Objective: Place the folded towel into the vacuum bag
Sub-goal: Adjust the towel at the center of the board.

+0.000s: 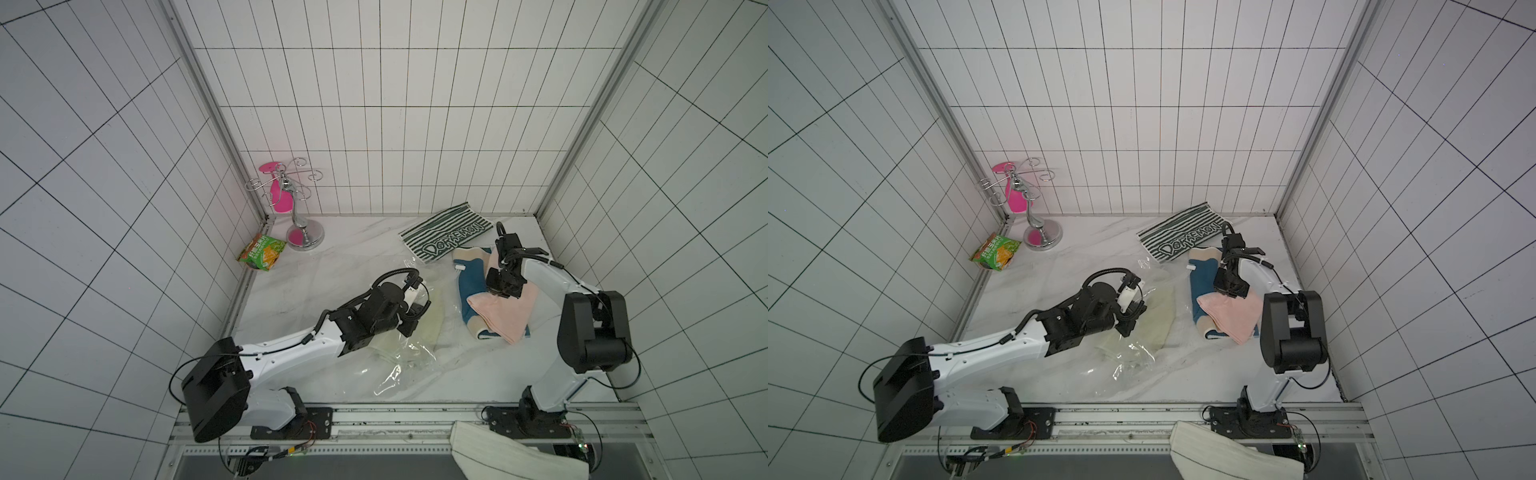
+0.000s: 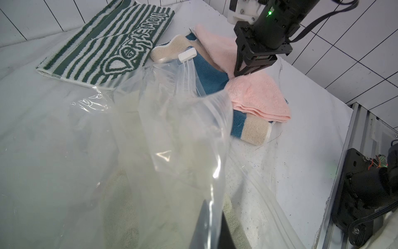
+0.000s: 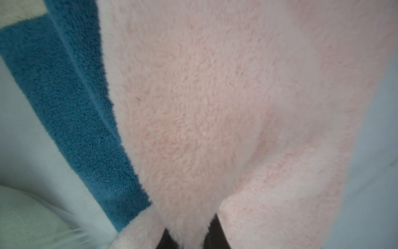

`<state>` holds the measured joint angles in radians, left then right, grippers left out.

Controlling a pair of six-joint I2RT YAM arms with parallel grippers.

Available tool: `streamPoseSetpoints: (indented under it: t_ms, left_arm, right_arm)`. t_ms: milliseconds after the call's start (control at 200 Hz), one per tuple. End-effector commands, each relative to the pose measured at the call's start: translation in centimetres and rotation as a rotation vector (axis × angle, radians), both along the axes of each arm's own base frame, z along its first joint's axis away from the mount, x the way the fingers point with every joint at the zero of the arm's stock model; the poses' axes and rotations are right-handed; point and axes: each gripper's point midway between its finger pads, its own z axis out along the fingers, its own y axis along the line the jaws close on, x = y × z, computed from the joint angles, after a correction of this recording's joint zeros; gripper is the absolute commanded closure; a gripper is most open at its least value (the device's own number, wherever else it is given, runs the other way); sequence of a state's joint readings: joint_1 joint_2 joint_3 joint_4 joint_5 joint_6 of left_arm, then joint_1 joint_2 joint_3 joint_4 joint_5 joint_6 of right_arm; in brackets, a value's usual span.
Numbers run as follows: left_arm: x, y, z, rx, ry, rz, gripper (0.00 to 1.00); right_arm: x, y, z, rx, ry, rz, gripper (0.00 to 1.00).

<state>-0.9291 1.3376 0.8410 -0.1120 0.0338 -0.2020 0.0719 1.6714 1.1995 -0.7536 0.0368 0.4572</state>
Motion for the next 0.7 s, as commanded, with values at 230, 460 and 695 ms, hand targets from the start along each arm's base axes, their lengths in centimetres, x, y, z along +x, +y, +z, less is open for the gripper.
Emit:
streamPoseSetpoints:
  t_ms: [230, 460, 695]
  left_arm:
    - [0.3, 0.4, 0.4, -0.010, -0.023, 0.014, 1.00]
    - [0.3, 0.4, 0.6, -0.009, -0.029, 0.012, 1.00]
    - [0.0, 0.7, 1.0, -0.013, -0.025, 0.016, 1.00]
  right_arm:
    - [-2.1, -0.6, 7.5, -0.057, -0.081, 0.071, 0.94]
    - [-3.4, 0.8, 4.4, -0.052, 0.007, 0.108, 0.73]
    - [-3.0, 2.3, 1.8, 0.008, 0.066, 0.134, 0.51]
